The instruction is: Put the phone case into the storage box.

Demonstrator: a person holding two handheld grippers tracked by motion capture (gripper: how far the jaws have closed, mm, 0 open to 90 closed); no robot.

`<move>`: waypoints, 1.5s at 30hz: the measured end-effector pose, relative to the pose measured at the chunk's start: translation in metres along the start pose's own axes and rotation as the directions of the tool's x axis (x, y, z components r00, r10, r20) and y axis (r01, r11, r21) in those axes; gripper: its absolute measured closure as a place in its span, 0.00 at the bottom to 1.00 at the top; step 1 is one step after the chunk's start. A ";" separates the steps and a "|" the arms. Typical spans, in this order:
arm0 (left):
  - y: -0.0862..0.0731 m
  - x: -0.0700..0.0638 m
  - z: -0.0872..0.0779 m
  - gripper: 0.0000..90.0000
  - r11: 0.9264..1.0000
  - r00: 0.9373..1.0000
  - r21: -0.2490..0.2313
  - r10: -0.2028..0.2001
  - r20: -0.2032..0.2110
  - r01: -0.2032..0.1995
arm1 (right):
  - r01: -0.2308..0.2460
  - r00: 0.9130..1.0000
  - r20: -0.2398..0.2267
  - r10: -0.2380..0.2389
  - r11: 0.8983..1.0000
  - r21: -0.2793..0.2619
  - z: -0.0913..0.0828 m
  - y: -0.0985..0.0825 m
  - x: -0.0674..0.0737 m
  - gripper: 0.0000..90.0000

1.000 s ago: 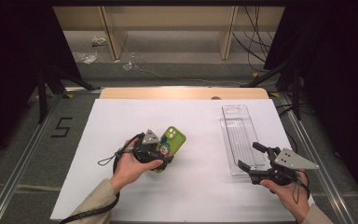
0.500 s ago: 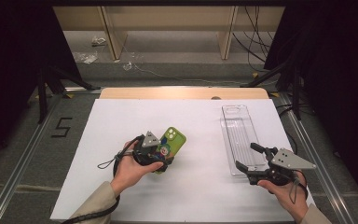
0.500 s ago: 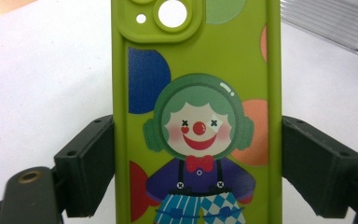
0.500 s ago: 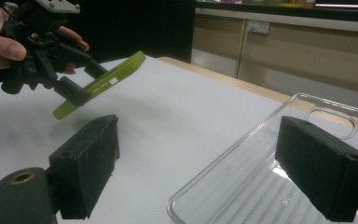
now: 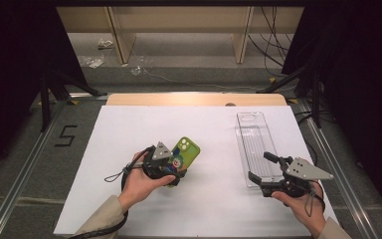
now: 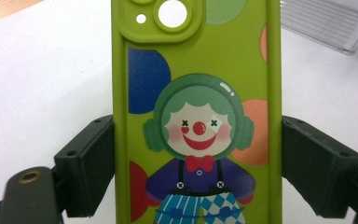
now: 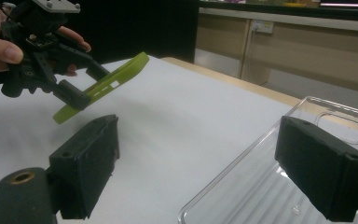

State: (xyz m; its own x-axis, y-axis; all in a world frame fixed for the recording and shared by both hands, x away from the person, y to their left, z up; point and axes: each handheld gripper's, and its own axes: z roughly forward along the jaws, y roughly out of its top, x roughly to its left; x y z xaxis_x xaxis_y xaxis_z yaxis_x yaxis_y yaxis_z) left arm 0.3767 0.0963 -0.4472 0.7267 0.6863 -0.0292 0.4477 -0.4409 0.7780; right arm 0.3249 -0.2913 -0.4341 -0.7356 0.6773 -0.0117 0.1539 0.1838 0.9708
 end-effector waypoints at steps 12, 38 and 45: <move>0.002 -0.008 0.000 0.18 1.000 1.000 -0.003 0.017 0.014 -0.017 | 0.002 1.000 -0.017 -0.002 1.000 -0.001 0.006 0.003 0.005 0.16; 0.005 -0.021 0.000 0.18 0.999 0.999 -0.018 0.031 0.024 -0.031 | -0.001 0.998 -0.062 0.001 1.000 0.006 0.026 0.011 0.021 0.16; 0.005 -0.024 0.000 0.18 0.999 0.999 -0.019 0.038 0.030 -0.037 | -0.003 0.998 -0.057 0.003 1.000 0.011 0.030 0.012 0.024 0.16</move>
State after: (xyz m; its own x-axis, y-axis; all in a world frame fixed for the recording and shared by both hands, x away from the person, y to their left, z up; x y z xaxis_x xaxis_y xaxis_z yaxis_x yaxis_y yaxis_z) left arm 0.3614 0.0776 -0.4429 0.7584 0.6515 -0.0186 0.4102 -0.4550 0.7904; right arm 0.3291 -0.2518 -0.4296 -0.7717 0.6360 0.0052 0.1630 0.1899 0.9682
